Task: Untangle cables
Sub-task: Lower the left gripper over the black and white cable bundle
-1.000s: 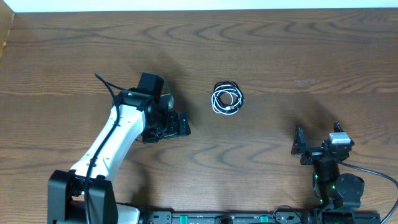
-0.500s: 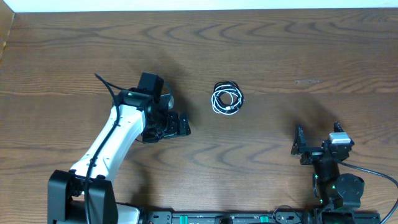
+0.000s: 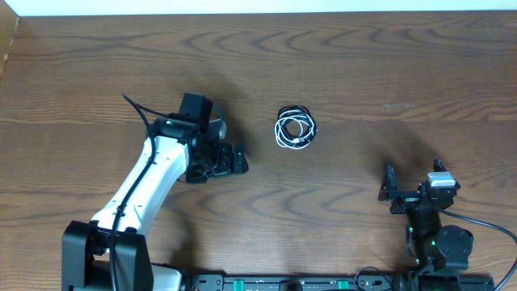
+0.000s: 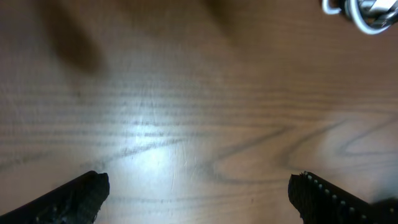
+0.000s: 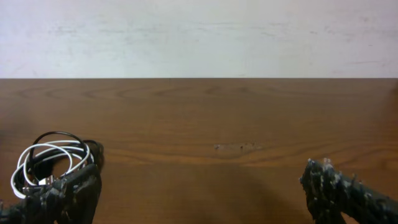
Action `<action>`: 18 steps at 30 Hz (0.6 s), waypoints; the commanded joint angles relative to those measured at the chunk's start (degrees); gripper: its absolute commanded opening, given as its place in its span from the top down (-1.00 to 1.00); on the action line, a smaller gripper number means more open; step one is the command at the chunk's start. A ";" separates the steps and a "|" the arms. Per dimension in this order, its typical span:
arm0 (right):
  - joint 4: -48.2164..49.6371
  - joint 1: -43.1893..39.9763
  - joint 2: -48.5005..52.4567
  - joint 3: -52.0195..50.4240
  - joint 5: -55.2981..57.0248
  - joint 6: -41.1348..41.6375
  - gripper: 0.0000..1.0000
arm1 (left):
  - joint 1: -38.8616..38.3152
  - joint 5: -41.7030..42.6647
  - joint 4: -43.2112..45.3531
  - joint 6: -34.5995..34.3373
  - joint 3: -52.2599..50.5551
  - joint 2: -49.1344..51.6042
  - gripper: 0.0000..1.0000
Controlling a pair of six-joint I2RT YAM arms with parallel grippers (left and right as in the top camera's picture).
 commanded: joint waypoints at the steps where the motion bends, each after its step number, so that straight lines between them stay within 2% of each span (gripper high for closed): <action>1: -0.26 0.26 -0.02 -0.09 0.44 0.11 -0.98 | 0.07 0.48 2.49 -2.14 -0.07 0.33 -0.96; 6: -0.26 0.26 -0.02 -0.09 0.44 0.11 -0.99 | 0.04 0.52 6.64 -3.50 -0.07 0.33 -0.96; 8: -0.26 0.26 -0.02 -0.09 0.44 0.11 -0.99 | 0.04 1.44 8.79 -7.37 -0.07 0.33 -0.95; 10: -0.26 0.26 -0.02 -0.09 0.44 0.11 -0.99 | -0.09 6.60 10.99 -11.17 -0.09 0.33 -0.96; 13: -0.26 0.26 -0.02 -0.09 0.44 0.11 -0.99 | -1.49 14.08 16.90 -11.85 -0.09 0.33 -0.95; 15: -0.26 0.26 -0.02 -0.09 0.44 0.11 -0.99 | -3.06 12.33 19.91 -11.89 -0.09 0.46 -0.95; 18: -0.26 0.26 -0.02 -0.09 0.44 0.11 -0.99 | -6.03 3.56 22.47 -16.59 -0.09 1.57 -0.95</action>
